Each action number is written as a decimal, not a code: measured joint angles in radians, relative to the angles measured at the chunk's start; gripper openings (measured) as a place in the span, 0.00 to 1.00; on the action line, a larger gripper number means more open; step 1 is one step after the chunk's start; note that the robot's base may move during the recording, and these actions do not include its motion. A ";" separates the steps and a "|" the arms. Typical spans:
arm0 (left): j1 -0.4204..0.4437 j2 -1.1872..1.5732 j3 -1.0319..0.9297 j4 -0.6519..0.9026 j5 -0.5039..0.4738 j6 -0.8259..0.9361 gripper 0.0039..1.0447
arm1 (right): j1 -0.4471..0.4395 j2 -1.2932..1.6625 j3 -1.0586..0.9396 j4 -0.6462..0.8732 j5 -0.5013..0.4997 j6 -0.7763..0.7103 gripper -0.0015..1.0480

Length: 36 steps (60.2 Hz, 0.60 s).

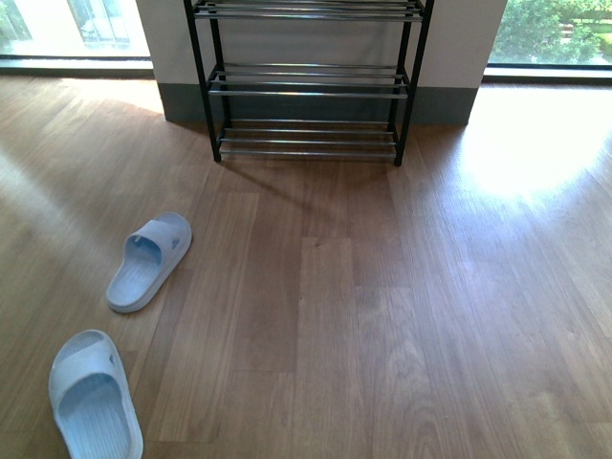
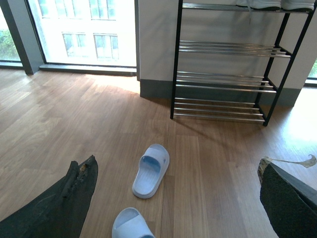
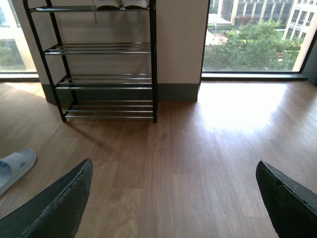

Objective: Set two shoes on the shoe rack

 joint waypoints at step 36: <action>0.000 0.000 0.000 0.000 -0.001 0.000 0.91 | 0.000 0.000 0.000 0.000 -0.001 0.000 0.91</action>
